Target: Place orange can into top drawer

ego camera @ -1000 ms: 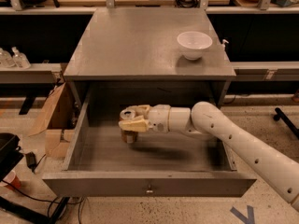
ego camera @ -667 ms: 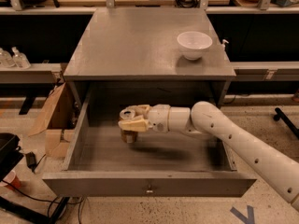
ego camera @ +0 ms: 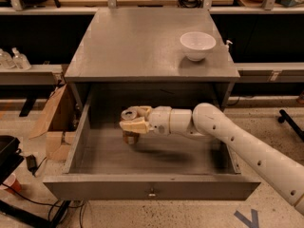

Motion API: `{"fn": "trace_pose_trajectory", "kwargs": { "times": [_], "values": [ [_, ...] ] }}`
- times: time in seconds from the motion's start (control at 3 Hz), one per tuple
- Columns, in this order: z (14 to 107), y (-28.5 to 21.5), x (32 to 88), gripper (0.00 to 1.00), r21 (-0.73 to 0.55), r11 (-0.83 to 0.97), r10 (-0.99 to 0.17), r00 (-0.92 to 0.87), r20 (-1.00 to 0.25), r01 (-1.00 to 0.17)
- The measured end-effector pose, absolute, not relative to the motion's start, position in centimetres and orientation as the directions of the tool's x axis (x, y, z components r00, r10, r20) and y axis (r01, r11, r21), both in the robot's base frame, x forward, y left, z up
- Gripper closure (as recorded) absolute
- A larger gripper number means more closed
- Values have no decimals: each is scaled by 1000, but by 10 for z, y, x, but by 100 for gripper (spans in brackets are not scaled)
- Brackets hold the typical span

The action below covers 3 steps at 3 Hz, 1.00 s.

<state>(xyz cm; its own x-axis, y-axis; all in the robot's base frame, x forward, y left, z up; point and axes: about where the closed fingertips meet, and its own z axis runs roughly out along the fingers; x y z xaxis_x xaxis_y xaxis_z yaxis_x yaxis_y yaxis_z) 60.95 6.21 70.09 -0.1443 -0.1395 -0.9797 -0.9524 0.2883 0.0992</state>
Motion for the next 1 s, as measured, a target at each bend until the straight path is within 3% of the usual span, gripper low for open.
{"fn": "trace_pose_trajectory", "kwargs": {
  "times": [0.33,0.67,1.0],
  "values": [
    [701,64,609,13,99,285,-140,-144,-980,-953],
    [701,66,608,0,100,281,-140,-143,-980,-954],
    [701,66,608,0,100,281,-140,-143,-980,-954]
  ]
}}
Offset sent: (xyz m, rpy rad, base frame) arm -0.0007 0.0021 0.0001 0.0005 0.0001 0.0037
